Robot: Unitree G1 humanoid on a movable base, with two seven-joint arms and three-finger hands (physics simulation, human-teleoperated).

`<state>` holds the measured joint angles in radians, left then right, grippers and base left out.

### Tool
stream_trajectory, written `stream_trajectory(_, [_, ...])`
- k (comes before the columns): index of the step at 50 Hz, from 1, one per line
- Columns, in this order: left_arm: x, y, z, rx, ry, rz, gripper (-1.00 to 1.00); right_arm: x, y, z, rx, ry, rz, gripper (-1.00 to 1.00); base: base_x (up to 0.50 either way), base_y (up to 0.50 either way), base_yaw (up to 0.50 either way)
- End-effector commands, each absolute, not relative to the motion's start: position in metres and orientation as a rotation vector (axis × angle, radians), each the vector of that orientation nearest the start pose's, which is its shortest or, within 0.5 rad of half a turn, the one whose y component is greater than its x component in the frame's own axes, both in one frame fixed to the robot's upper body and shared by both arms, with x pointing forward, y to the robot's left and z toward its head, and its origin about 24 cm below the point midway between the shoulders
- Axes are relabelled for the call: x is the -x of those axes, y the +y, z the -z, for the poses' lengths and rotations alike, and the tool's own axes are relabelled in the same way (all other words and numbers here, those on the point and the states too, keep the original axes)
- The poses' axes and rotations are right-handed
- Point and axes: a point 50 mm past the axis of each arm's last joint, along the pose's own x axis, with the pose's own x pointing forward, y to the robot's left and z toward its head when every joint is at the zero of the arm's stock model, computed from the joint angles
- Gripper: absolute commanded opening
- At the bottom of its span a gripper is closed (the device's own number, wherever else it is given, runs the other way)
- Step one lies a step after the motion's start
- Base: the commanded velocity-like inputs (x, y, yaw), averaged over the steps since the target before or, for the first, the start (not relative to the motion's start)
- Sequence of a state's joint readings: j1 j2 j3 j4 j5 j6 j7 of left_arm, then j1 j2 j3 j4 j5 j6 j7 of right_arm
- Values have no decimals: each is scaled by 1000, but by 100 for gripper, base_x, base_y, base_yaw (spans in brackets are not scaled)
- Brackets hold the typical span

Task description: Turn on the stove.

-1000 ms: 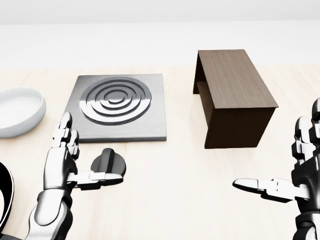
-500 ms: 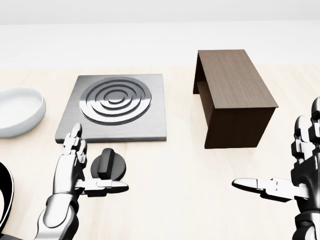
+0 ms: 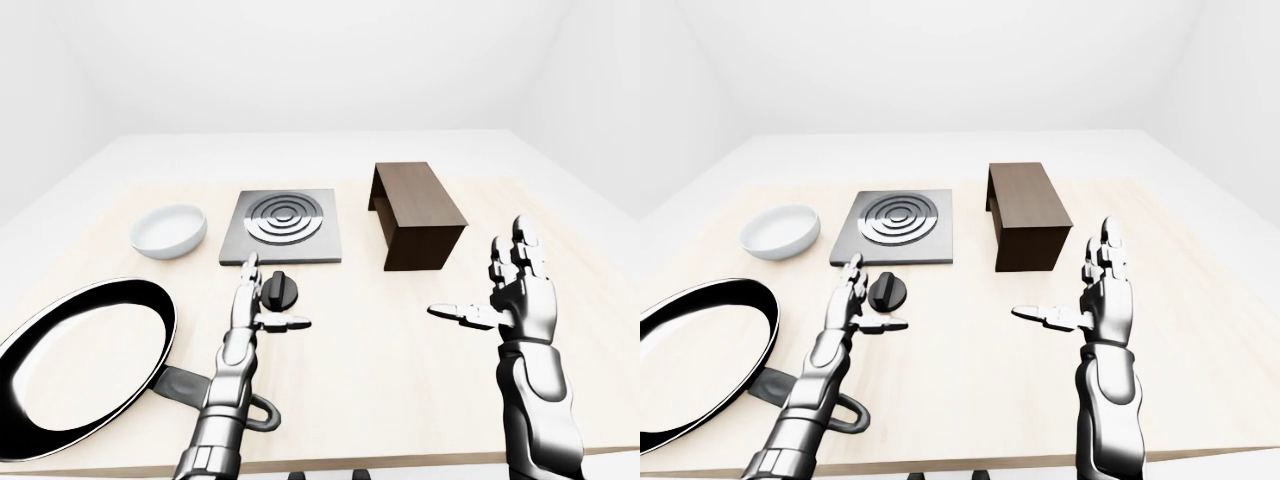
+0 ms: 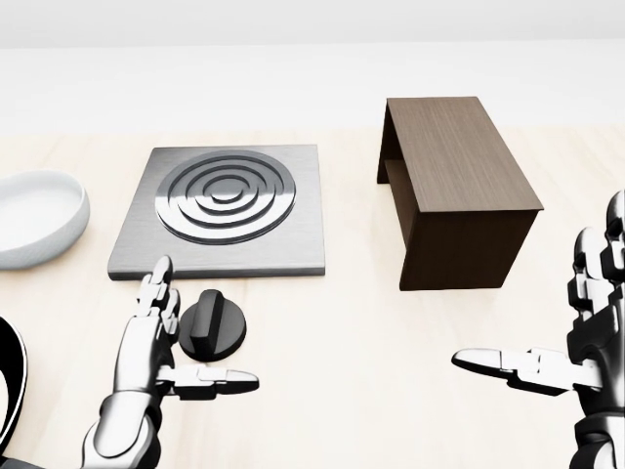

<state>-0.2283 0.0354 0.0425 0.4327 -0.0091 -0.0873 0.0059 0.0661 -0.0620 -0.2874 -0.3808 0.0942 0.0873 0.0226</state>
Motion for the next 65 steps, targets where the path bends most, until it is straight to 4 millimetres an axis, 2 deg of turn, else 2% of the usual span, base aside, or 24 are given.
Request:
stream_trajectory(1, [-287,148,-4,-28,142,17,100,-224,-225,-110,26,-242,248,100,0,0,0])
stream_trajectory(32, [-279,140,9,-29,194,50,100,-224,-225,-111,26,-248,247,100,0,0,0])
stream_trajectory(54, [-273,138,32,-28,297,58,100,-224,-225,-111,25,-245,248,100,0,0,0])
stream_trajectory(62, [-270,136,30,-26,284,65,100,-224,-225,-110,25,-242,248,100,0,0,0])
stream_trajectory(65, [-267,133,20,-25,231,75,100,-224,-225,-110,24,-242,249,100,0,0,0])
